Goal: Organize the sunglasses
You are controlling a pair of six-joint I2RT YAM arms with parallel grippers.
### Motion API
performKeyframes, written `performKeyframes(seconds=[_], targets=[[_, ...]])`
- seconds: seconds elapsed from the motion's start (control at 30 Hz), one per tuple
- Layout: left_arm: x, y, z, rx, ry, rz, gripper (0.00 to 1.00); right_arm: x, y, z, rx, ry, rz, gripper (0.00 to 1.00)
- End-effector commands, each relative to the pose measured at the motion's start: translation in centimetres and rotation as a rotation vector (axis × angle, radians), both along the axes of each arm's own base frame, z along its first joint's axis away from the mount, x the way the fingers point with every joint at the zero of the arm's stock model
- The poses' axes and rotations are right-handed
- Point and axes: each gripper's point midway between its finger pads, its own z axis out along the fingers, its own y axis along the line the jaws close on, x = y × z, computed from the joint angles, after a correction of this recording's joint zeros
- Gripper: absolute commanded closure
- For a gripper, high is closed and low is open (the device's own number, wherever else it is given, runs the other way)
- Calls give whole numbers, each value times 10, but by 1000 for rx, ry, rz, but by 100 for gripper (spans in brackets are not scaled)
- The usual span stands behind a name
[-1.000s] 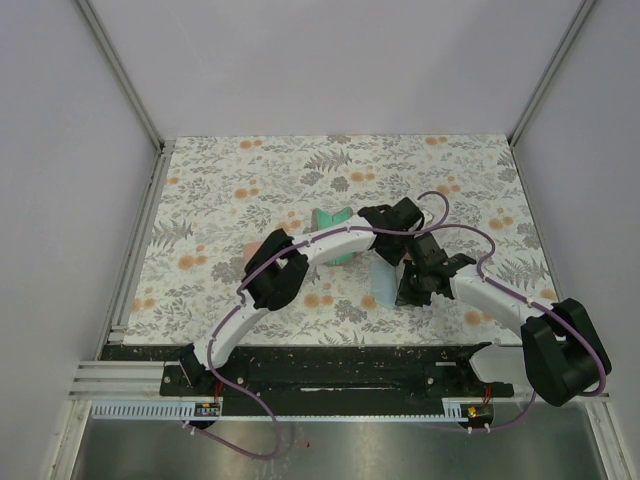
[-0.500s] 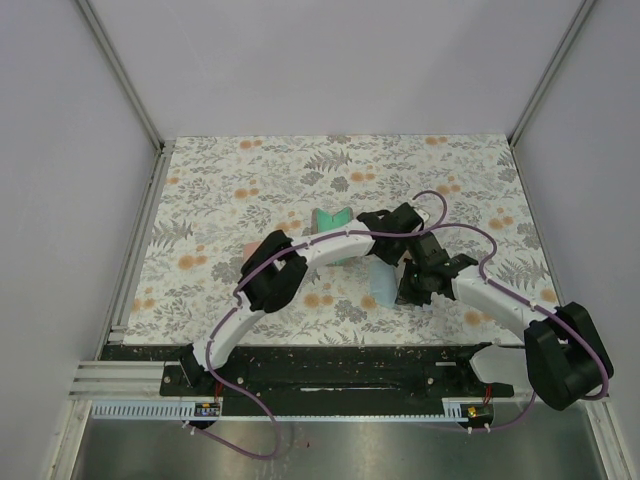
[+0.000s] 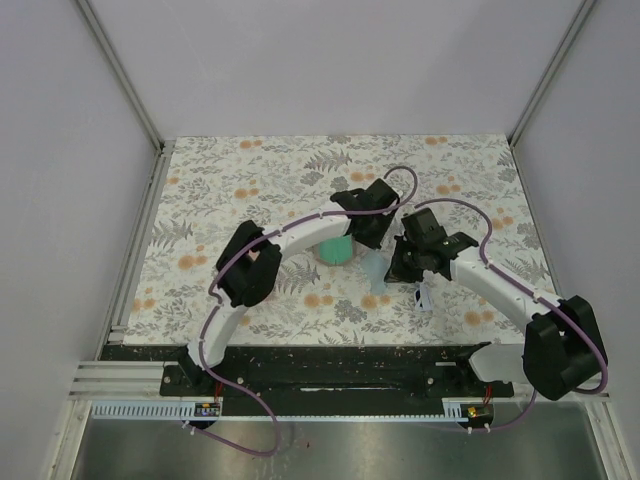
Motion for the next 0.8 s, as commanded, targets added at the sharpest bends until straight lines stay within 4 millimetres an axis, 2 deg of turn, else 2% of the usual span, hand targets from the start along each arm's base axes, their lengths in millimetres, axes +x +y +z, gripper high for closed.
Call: performKeyframes(seconds=[0.0, 0.2, 0.37, 0.67, 0.77], targets=[[-4, -13, 67, -181, -22, -16, 100, 7, 16, 25, 37, -28, 87, 100], [-6, -5, 100, -260, -21, -19, 100, 11, 26, 43, 60, -40, 129, 100], [-4, 11, 118, -276, -40, 9, 100, 14, 41, 58, 89, -53, 174, 100], [11, 56, 124, -240, -66, 86, 100, 28, 77, 66, 93, -60, 231, 100], [16, 69, 125, -239, -68, 108, 100, 34, 90, 74, 105, -77, 245, 100]])
